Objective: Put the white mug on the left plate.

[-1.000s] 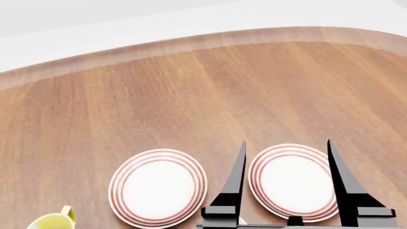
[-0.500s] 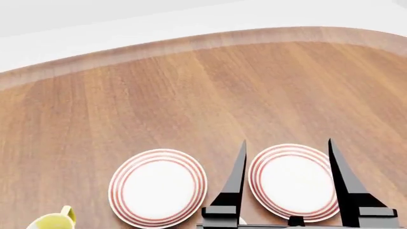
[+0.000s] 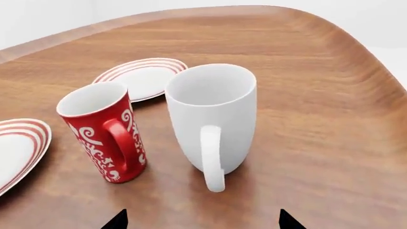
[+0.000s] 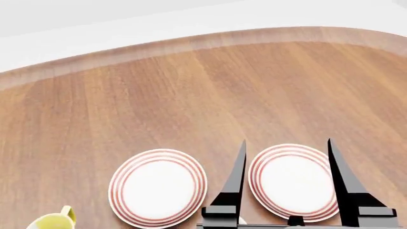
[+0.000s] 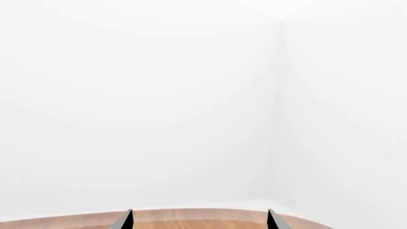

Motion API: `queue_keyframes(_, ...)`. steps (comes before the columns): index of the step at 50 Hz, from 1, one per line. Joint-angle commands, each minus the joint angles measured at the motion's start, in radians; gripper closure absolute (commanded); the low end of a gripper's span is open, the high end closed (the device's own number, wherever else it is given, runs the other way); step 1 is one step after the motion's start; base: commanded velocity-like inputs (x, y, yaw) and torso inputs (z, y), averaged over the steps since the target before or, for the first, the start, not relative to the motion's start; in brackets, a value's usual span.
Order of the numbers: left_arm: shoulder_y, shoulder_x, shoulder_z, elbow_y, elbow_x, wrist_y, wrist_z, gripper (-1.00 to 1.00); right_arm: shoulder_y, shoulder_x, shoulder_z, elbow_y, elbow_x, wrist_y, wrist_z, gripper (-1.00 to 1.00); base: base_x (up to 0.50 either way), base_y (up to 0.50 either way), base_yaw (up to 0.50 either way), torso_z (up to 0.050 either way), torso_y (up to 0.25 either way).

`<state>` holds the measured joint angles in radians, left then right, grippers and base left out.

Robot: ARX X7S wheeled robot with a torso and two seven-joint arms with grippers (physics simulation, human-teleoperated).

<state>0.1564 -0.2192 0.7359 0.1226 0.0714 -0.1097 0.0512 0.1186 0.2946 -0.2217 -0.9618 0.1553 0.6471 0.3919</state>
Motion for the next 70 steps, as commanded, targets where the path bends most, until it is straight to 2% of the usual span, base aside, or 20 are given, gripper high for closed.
queue_keyframes(1, -0.026, 0.022, 0.015, -0.031, 0.001, -0.004, -0.002, -1.0, 0.002, 0.004, -0.002, 0.001, 0.005, 0.0, 0.005, -1.0, 0.0, 0.0, 0.0, 0.0, 0.0)
queue_keyframes(45, -0.13, 0.093, 0.034, -0.144, -0.029, -0.026, -0.019, -1.0, 0.008, 0.017, -0.005, 0.002, 0.029, -0.005, 0.025, -1.0, 0.0, 0.0, 0.0, 0.0, 0.0)
queue_keyframes(70, -0.175, 0.128, 0.055, -0.261, -0.05, 0.008, -0.044, -1.0, 0.007, 0.025, -0.005, 0.009, 0.041, -0.018, 0.035, -1.0, 0.0, 0.0, 0.0, 0.0, 0.0)
